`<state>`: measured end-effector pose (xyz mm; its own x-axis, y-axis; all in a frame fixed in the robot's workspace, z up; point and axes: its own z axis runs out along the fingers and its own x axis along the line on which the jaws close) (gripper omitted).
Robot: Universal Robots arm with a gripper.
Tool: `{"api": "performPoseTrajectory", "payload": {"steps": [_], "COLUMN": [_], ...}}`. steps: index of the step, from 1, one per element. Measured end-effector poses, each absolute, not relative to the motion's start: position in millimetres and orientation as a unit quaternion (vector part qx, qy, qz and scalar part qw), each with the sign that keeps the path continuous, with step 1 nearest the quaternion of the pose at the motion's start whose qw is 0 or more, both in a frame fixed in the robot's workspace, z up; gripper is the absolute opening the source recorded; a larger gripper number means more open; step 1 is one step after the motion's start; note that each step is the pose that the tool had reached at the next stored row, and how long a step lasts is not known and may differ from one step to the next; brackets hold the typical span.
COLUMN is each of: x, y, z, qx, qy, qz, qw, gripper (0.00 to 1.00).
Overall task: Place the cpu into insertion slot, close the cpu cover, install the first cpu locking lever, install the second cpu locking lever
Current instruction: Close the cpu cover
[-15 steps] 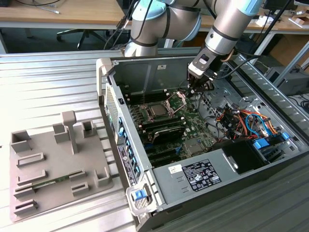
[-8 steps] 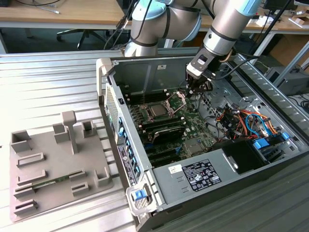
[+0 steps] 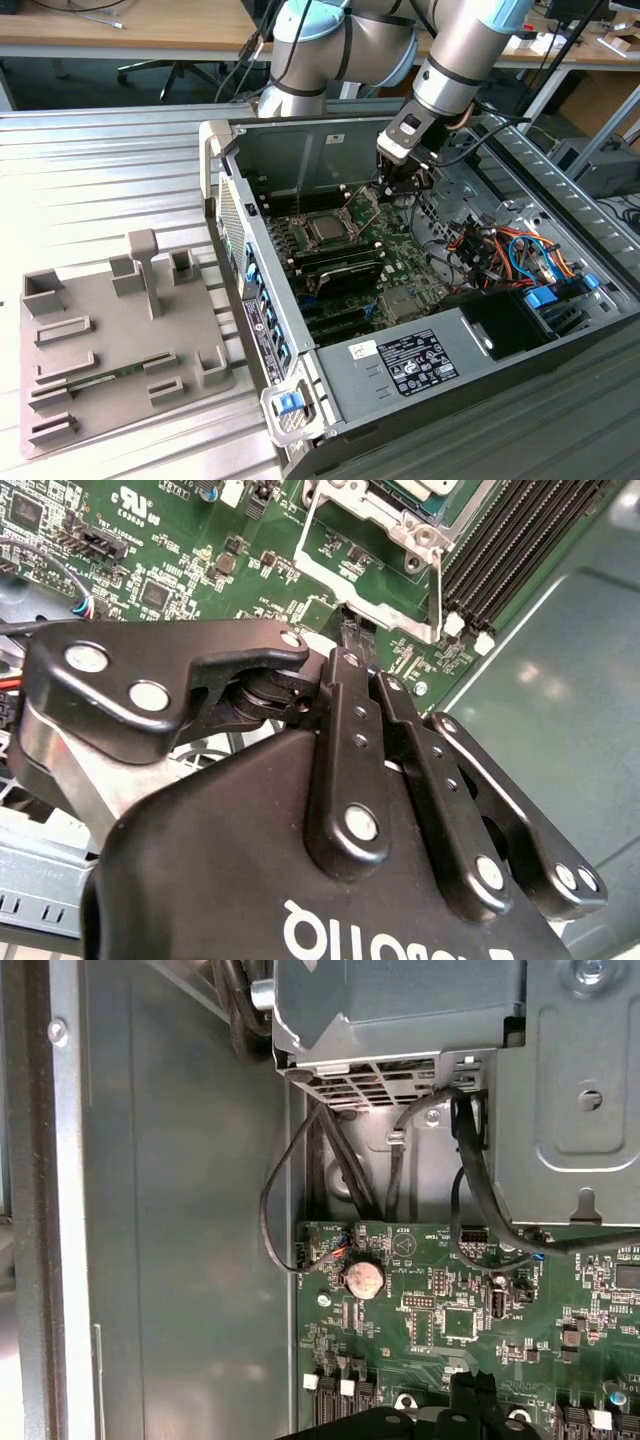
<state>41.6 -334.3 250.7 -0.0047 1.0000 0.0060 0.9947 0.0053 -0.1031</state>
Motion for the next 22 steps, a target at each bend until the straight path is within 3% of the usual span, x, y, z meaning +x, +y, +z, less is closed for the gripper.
{"api": "performPoseTrajectory", "payload": {"steps": [22], "x": [35.5], "y": [-334.3], "z": [249.8], "qx": [-0.704], "qy": [-0.708], "qz": [0.034], "qw": [0.039], "gripper": [0.11]}}
